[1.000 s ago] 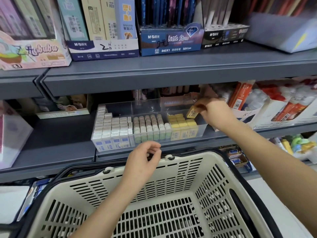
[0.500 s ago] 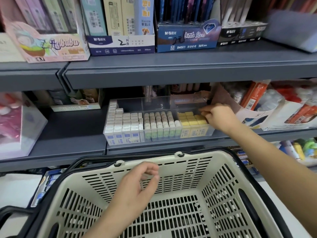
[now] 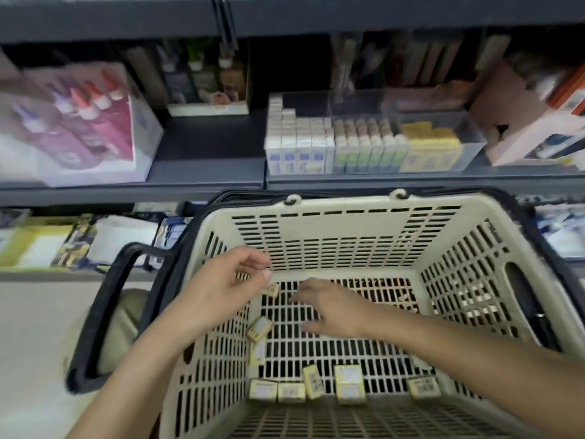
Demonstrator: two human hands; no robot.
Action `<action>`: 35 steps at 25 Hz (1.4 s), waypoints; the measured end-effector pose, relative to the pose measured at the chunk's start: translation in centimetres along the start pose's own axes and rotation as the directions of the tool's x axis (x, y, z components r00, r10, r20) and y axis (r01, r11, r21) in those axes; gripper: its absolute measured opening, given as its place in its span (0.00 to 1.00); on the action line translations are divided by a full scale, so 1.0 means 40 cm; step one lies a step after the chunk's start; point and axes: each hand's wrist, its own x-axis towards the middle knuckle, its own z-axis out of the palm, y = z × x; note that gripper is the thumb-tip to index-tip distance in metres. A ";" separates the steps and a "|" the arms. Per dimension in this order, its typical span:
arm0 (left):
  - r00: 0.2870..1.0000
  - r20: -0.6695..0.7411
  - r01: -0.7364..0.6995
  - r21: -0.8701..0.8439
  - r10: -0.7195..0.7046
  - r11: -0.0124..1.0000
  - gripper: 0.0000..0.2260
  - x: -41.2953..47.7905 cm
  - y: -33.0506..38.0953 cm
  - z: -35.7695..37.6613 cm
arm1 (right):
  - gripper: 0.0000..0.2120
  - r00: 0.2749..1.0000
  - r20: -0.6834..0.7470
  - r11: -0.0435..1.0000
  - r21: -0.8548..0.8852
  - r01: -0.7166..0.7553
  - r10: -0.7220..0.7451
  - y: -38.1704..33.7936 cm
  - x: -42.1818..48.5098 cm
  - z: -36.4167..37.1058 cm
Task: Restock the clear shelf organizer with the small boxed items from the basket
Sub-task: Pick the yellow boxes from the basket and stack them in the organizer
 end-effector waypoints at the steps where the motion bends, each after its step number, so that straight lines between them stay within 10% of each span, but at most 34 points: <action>1: 1.000 -0.014 0.006 -0.019 -0.007 1.000 0.09 -0.009 -0.013 -0.006 | 0.32 0.998 0.065 0.999 -0.033 -0.007 0.009 -0.017 0.042 0.046; 5: 0.995 -0.100 0.015 -0.076 -0.023 0.997 0.08 -0.022 -0.038 -0.008 | 0.47 0.987 0.112 0.991 -0.076 -0.110 0.118 -0.041 0.184 0.143; 11: 0.999 -0.037 0.030 -0.108 -0.034 0.994 0.12 -0.017 -0.039 0.000 | 0.24 0.999 0.016 0.967 -0.252 0.046 -0.043 -0.005 0.147 0.185; 15: 0.999 -0.010 0.049 -0.054 -0.050 0.997 0.12 -0.021 -0.030 0.000 | 0.30 0.999 0.047 0.958 -0.285 0.035 -0.022 0.029 0.089 0.184; 20: 0.975 0.143 0.150 0.148 -0.172 0.977 0.20 -0.004 -0.030 0.044 | 0.29 0.919 0.252 0.878 -0.302 0.372 -0.303 -0.086 0.088 0.261; 25: 0.918 0.168 0.300 0.293 -0.358 0.908 0.28 0.140 -0.070 0.143 | 0.21 0.955 0.219 0.909 -0.323 0.265 -0.201 0.061 -0.003 0.194; 35: 0.927 0.067 0.316 0.393 -0.369 0.864 0.28 0.106 -0.284 0.307 | 0.36 0.948 0.294 0.922 -0.320 0.216 -0.120 0.114 -0.102 0.214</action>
